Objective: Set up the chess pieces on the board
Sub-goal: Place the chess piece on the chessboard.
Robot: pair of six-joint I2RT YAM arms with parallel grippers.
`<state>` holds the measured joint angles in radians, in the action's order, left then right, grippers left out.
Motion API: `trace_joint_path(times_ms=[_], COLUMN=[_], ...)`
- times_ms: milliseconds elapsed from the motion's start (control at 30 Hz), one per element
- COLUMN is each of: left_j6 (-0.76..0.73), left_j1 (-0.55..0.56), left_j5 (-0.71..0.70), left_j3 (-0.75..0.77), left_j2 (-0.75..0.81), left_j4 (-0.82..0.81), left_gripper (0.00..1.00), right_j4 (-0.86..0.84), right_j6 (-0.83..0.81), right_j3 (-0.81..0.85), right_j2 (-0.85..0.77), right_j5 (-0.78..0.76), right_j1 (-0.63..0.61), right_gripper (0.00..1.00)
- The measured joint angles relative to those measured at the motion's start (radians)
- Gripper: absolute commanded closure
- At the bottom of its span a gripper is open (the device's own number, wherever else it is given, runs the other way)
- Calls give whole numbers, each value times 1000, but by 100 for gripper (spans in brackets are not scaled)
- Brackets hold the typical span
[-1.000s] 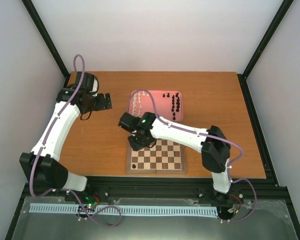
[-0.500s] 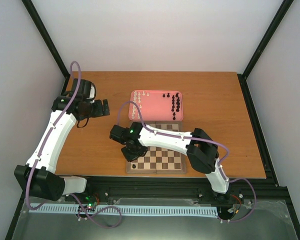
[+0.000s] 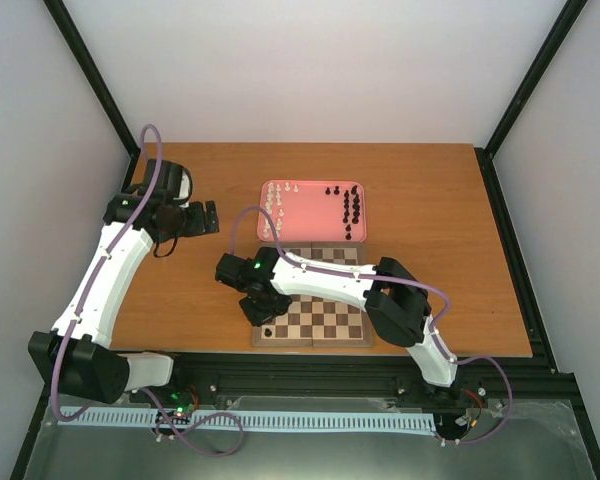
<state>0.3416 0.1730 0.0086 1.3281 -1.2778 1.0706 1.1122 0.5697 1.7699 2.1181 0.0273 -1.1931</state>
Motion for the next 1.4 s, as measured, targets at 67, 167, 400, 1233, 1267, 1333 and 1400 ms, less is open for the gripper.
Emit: trace_joint_path(times_ms=[67,167,400,1233,1267,1333,1400], left_j6=[0,0,-2,-6,-6,-6,-6], left_j1=[0,0,0,0,0,0,0], left_j5=[0,0,0,-1,-1,-1,-1], left_j3=[0,-2,-7,-7,-7,-7,-7], left_j2=[0,0,0,-5,-6,-8,-10], left_j4=[0,0,-1,-1,-1,-1,-1], left_gripper=[0,0,0,0,0,0,0], right_j4=[0,3,11,-19,-21,-26,-30], right_j6=[0,0,0,-8,-8,-12,-13], right_j3=[3,9,10,-18,-18,-18,-19], right_j2=[0,5,26,29,29,29,29], right_j5=[0,1,-1,-10,-10,-7,-5], right_j1=[0,0,0,16,16,16,16], right_gripper=[96,95,95,91,91,91,91])
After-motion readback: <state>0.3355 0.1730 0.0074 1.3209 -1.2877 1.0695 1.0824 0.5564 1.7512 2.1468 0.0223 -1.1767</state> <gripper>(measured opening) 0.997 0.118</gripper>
